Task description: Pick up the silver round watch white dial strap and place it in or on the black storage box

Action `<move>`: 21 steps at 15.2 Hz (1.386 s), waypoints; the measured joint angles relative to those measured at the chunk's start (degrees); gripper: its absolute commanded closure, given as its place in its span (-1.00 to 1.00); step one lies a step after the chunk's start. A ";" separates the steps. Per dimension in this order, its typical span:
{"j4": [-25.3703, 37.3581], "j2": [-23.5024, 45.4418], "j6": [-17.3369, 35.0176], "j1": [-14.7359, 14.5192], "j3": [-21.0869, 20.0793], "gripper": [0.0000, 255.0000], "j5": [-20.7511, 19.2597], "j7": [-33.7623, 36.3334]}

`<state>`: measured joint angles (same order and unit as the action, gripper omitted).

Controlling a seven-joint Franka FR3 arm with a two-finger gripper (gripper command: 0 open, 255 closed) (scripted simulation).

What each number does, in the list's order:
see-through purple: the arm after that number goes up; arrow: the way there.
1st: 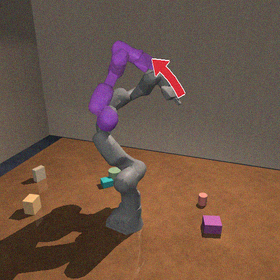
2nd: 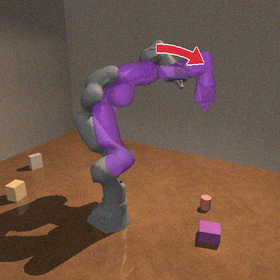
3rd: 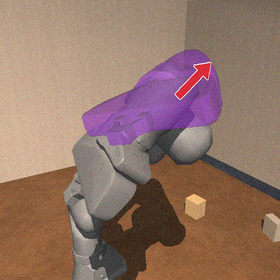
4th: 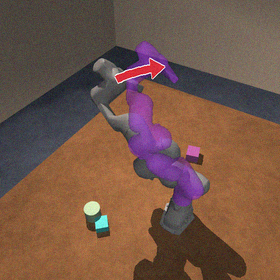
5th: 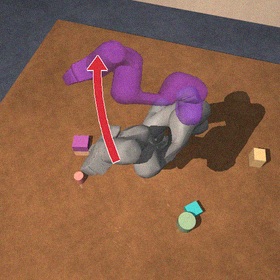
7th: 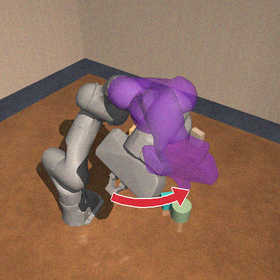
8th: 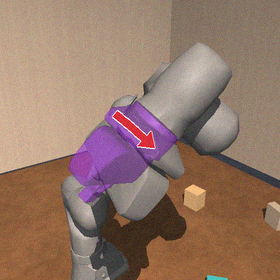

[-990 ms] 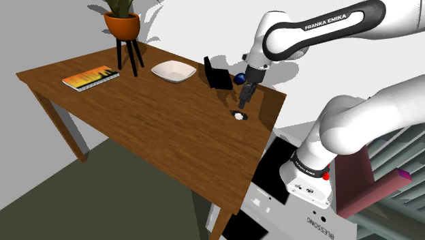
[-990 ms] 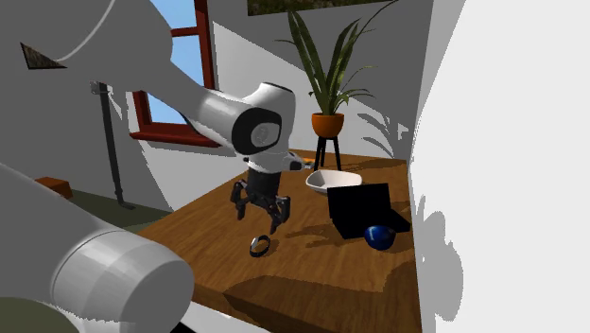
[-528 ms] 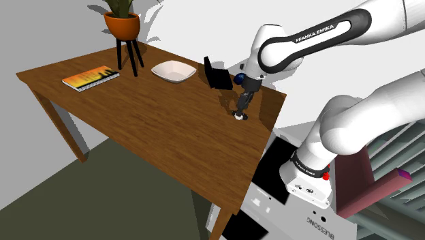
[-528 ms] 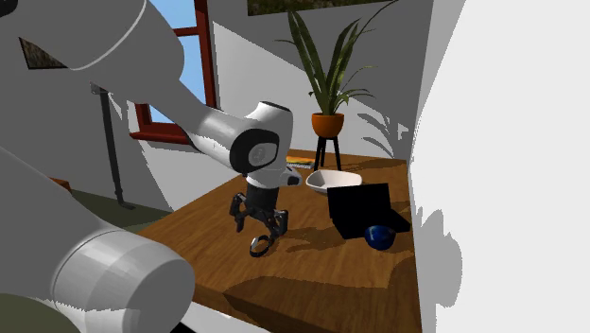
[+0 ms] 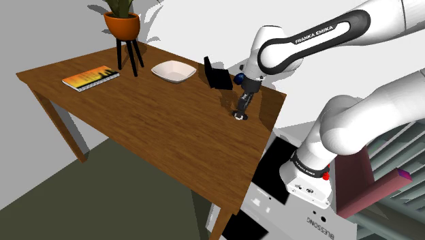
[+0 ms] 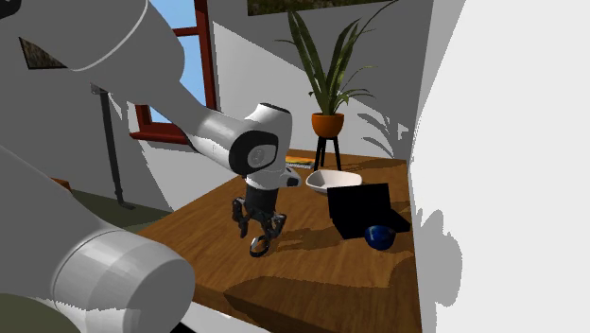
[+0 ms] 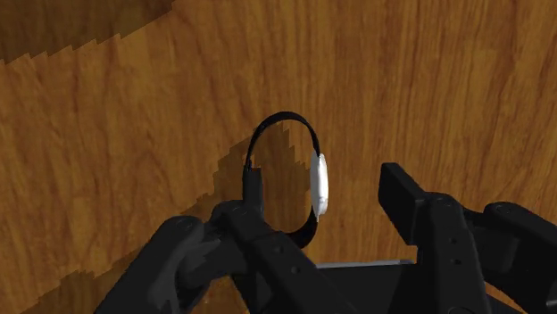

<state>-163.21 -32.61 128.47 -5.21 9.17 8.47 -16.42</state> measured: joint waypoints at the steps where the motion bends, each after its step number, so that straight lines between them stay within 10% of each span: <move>1: 0.00 0.00 0.00 0.00 0.00 1.00 0.00 0.00; 21: 5.29 -5.77 -10.83 0.70 -1.07 1.00 -1.06 2.53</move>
<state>-157.92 -38.38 117.65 -4.52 8.10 7.41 -13.88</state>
